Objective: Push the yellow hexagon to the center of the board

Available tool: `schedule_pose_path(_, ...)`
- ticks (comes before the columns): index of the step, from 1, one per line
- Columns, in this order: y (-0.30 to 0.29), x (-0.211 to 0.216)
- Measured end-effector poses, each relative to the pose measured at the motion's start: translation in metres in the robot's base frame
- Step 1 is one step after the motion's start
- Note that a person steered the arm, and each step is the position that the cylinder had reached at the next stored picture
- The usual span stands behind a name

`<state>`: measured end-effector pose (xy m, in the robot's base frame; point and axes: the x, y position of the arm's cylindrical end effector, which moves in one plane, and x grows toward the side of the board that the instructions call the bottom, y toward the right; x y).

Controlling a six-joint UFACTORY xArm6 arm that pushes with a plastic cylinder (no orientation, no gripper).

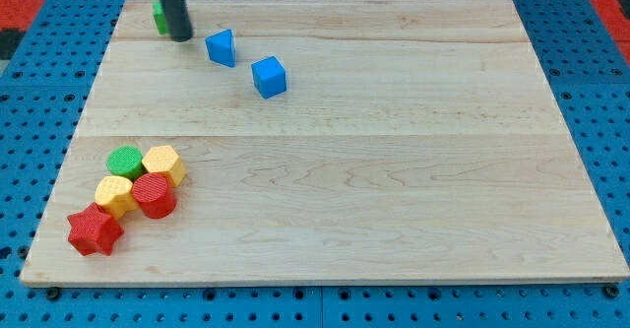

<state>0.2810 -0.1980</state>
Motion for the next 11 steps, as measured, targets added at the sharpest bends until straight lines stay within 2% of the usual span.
schedule_pose_path(2, -0.052, 0.130)
schedule_pose_path(3, -0.049, 0.200)
schedule_pose_path(4, -0.037, 0.243)
schedule_pose_path(5, -0.009, 0.237)
schedule_pose_path(7, 0.089, 0.204)
schedule_pose_path(8, 0.114, 0.184)
schedule_pose_path(11, 0.170, 0.174)
